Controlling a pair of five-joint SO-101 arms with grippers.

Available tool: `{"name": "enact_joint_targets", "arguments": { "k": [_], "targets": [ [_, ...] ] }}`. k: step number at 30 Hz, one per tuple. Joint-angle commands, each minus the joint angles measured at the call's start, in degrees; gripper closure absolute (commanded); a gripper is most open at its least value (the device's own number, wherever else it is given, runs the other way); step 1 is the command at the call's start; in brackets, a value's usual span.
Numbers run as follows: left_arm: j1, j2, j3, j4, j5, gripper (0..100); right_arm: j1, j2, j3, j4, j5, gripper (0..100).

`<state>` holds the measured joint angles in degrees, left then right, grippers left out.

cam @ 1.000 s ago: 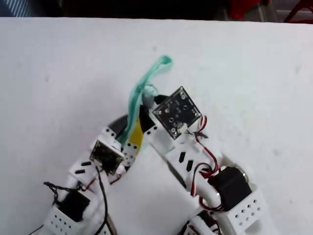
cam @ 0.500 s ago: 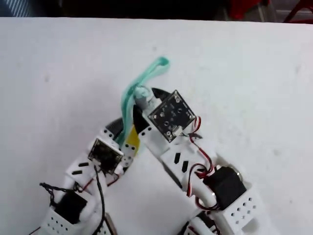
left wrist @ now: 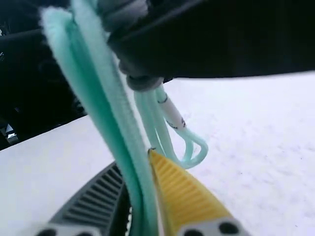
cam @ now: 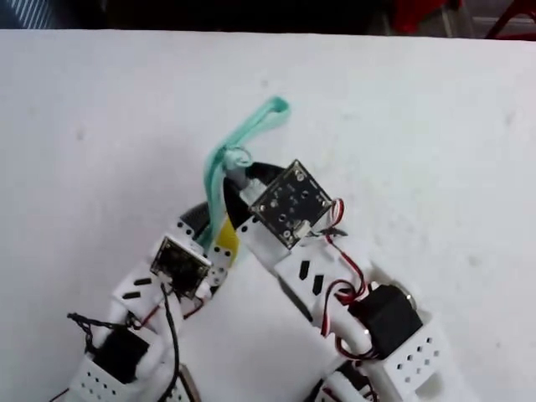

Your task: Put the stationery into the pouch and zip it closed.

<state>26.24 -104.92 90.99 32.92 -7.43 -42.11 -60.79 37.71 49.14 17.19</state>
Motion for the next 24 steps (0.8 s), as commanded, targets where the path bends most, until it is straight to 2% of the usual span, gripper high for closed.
{"name": "enact_joint_targets", "arguments": {
  "k": [1, 4, 6, 9, 11, 16, 24],
  "targets": [
    [0.5, 0.6, -2.2, 0.8, -0.8, 98, -1.8, -0.7, -0.6, -1.6, 1.0, 98.0],
    [0.4, 0.6, -2.9, 0.3, -0.4, 97, -1.7, -1.2, -0.9, -0.9, 1.0, 98.0],
    [0.1, 0.6, -4.7, 0.8, 1.1, 93, -1.7, -1.6, -2.3, 1.7, 1.1, 98.0],
    [-1.8, 0.6, -7.7, 4.0, 10.0, 84, -1.6, -2.9, -3.8, 5.2, 1.1, 98.0],
    [-3.3, 0.6, -11.0, 8.0, 13.4, 80, -1.6, -4.0, -3.9, 6.8, 1.1, 98.0],
    [-5.8, 0.6, -18.2, 14.8, 13.5, 79, -1.6, -6.5, -4.0, 10.3, 1.0, 98.0],
    [-6.4, 0.6, -18.8, 15.5, 13.5, 80, -0.5, -10.0, -4.3, 11.6, 1.3, 98.1]
  ]
}}
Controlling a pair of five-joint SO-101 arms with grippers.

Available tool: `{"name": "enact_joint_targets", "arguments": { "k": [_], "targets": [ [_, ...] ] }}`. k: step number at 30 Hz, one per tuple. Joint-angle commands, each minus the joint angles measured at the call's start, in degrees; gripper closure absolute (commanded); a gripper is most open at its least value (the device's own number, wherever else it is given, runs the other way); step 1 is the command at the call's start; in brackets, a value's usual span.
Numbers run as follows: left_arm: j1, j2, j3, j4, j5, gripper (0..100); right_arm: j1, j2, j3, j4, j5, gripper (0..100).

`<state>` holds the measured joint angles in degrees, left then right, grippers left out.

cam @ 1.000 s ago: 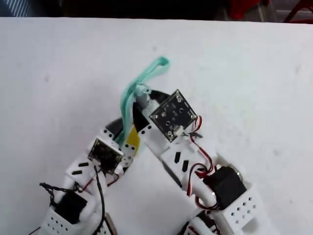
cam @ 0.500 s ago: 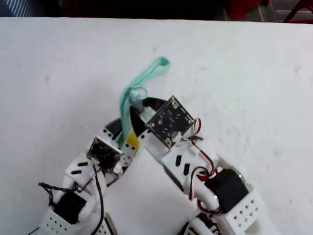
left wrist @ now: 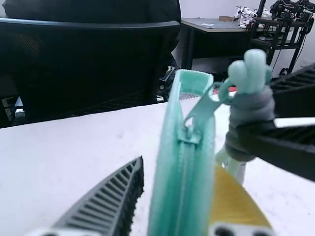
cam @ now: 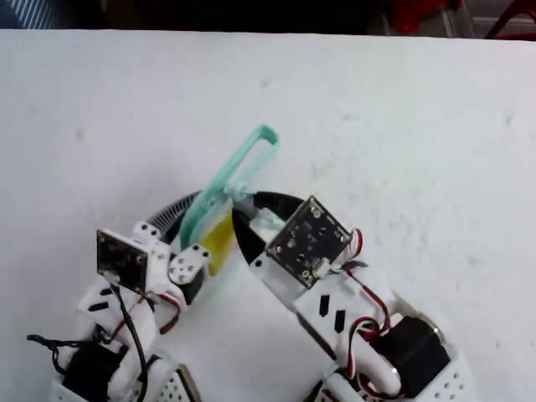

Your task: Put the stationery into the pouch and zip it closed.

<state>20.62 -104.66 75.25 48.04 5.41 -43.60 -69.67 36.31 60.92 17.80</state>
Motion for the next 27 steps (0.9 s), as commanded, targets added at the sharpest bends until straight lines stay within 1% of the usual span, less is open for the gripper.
{"name": "enact_joint_targets", "arguments": {
  "k": [1, 4, 8, 14, 20, 22, 27],
  "targets": [
    [-0.6, 0.3, -3.1, 0.4, 0.6, 80, 2.1, -1.0, -3.5, -1.0, 0.4, 98.1],
    [-0.3, 0.3, -3.4, 2.3, 0.6, 80, 5.1, -0.9, -5.4, -4.5, 0.4, 98.1],
    [-0.2, 0.3, -3.4, 2.7, 0.6, 81, 5.5, 0.4, -5.7, -5.9, 0.4, 98.1],
    [0.0, 0.3, -3.5, 2.2, 0.5, 98, 5.5, 7.2, -5.7, -5.7, 0.4, 98.1],
    [3.6, 0.3, -4.1, 4.0, 0.4, 98, 5.5, 7.3, -5.7, -5.6, 0.4, 98.1],
    [5.2, 0.3, -4.2, 4.7, -1.2, 98, 5.5, 7.3, -5.7, -5.9, 0.4, 98.1],
    [8.2, 0.3, -4.0, 6.0, -3.1, 98, 5.8, 7.8, -8.3, -11.2, 0.4, 98.1]
  ]
}}
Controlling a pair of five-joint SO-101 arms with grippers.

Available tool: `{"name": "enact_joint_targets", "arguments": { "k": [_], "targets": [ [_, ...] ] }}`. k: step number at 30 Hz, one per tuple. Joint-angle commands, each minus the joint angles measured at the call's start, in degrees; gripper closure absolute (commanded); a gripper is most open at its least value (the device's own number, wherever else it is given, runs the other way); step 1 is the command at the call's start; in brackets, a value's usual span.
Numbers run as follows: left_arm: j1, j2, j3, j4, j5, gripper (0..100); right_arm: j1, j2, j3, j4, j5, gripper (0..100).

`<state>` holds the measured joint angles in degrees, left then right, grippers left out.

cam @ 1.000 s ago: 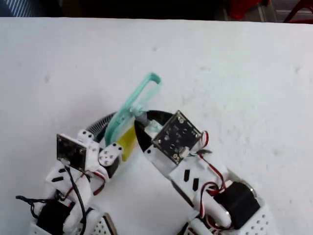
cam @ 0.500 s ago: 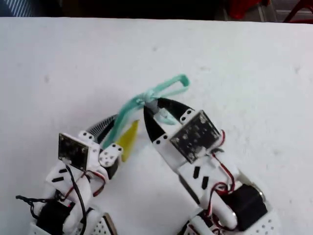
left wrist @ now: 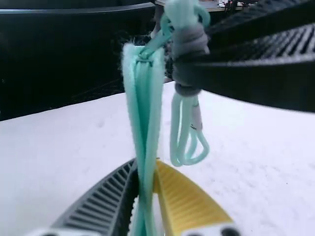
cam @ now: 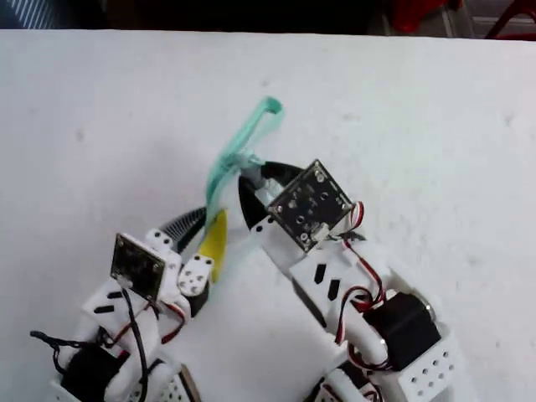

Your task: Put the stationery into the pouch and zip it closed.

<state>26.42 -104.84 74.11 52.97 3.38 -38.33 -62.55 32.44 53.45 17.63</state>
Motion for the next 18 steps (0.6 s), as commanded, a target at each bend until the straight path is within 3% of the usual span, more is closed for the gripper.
{"name": "enact_joint_targets", "arguments": {
  "k": [1, 12, 18],
  "targets": [
    [2.6, 0.5, -2.9, 1.1, -1.1, 98, 0.7, 0.8, -5.4, -4.8, 0.5, 98.1],
    [2.2, 0.5, -2.9, 2.4, -1.2, 98, 11.0, 7.0, -8.0, -3.2, 0.8, 98.1],
    [2.5, 0.5, -3.2, 3.9, -5.9, 98, 17.2, 8.9, -8.0, -3.4, 1.0, 98.1]
  ]
}}
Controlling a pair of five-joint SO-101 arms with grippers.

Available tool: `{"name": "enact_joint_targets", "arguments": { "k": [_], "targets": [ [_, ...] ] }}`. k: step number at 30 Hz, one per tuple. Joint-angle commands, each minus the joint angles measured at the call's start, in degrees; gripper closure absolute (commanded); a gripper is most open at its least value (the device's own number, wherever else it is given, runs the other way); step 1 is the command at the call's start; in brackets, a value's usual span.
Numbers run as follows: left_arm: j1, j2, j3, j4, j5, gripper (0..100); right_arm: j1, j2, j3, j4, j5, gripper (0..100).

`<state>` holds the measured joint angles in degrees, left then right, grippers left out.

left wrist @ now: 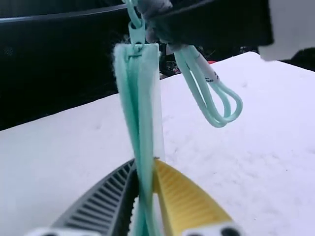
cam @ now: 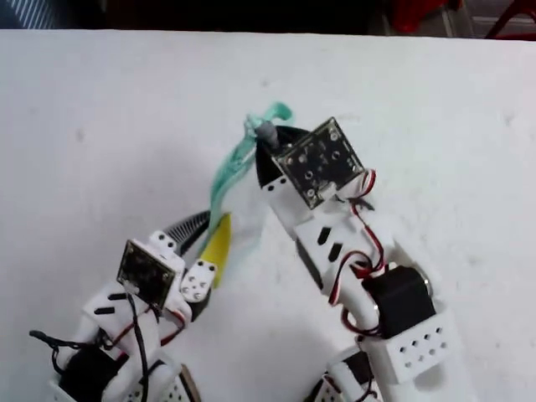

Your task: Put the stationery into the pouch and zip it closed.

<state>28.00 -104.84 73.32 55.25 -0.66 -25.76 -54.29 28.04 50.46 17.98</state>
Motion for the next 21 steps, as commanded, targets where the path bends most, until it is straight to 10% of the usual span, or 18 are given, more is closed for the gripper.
{"name": "enact_joint_targets", "arguments": {
  "k": [1, 21],
  "targets": [
    [0.8, 0.5, -2.4, 1.6, -1.9, 98, 5.4, 1.4, -3.6, -0.5, 0.6, 98.1],
    [0.6, 0.5, -2.4, 1.6, -2.1, 98, 15.9, 14.0, -3.6, -7.0, 2.2, 98.1]
  ]
}}
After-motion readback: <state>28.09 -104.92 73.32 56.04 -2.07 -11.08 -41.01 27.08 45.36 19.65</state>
